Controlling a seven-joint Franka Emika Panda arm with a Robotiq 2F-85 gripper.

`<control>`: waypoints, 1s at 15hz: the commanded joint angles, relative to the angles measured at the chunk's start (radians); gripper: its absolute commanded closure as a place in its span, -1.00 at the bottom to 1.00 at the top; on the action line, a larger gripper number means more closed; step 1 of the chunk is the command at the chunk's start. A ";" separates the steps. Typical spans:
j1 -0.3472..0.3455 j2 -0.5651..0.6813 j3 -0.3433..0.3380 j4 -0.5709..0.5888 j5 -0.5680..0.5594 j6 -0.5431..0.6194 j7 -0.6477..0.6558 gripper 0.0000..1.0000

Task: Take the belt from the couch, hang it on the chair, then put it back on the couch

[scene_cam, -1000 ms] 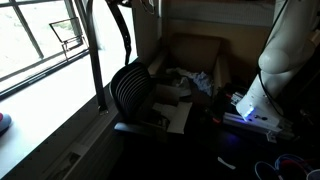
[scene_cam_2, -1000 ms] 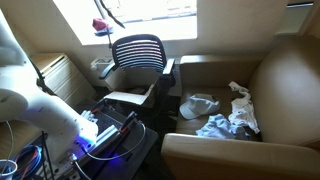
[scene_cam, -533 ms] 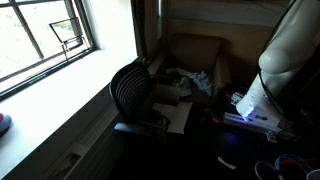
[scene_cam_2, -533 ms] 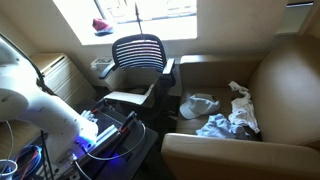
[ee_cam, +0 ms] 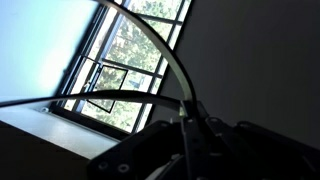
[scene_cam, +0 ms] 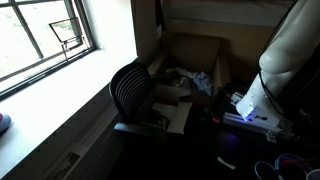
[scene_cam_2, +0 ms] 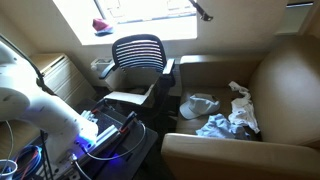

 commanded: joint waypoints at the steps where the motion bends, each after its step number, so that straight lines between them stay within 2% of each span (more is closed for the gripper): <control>1: 0.083 0.038 -0.057 -0.009 -0.127 0.129 -0.053 0.98; 4: 0.102 0.112 -0.082 -0.015 -0.209 0.262 -0.166 0.98; 8: 0.091 0.191 -0.105 0.001 -0.308 0.417 -0.264 0.98; 11: 0.093 0.204 -0.119 0.001 -0.421 0.552 -0.260 0.98; 15: 0.087 0.182 -0.134 0.002 -0.627 0.722 -0.186 0.98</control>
